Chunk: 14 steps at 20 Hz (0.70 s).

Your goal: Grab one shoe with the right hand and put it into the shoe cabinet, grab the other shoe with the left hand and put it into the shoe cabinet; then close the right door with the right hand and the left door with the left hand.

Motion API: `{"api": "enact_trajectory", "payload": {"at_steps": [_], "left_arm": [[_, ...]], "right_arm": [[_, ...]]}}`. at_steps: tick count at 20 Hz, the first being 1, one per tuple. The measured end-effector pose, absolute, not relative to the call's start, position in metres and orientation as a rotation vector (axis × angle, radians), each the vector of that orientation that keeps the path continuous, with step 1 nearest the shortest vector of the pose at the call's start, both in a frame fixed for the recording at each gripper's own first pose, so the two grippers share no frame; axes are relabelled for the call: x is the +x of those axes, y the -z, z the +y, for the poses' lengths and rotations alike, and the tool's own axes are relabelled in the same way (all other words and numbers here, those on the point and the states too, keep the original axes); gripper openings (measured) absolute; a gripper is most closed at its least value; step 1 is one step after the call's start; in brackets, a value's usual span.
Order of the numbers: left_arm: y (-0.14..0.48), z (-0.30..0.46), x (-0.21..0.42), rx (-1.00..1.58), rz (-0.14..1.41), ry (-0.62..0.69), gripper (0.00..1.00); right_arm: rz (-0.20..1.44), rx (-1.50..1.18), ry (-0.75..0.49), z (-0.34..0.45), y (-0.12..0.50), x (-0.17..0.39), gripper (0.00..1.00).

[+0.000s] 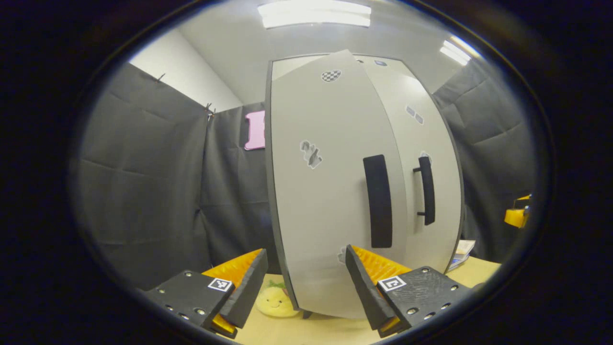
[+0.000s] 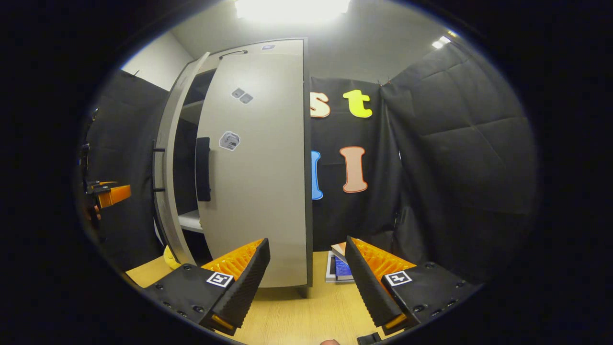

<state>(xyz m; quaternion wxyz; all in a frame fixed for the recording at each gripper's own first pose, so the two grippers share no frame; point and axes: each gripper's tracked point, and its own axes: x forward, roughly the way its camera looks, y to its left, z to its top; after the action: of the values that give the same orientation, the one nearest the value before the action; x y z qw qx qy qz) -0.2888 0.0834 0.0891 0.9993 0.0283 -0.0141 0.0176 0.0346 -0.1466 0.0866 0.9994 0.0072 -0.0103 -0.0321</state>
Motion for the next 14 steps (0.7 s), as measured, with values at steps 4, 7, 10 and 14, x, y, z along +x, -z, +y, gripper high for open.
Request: {"api": "enact_trajectory", "payload": {"at_steps": [4,7,10,14], "left_arm": [[-0.088,0.102,-0.322,0.039,-0.025,-0.041,0.93],[-0.085,0.117,-0.348,0.041,-0.024,-0.054,0.93],[-0.086,0.128,-0.37,0.041,-0.027,-0.06,0.93],[-0.083,0.134,-0.391,0.053,-0.03,-0.064,0.93]], "right_arm": [[-0.041,0.019,0.058,-0.123,-0.092,0.011,0.99],[-0.055,-0.005,0.07,-0.113,-0.094,-0.009,0.99],[-0.067,-0.009,0.074,-0.106,-0.092,-0.028,0.99],[-0.086,-0.018,0.085,-0.105,-0.094,-0.049,0.99]]}}
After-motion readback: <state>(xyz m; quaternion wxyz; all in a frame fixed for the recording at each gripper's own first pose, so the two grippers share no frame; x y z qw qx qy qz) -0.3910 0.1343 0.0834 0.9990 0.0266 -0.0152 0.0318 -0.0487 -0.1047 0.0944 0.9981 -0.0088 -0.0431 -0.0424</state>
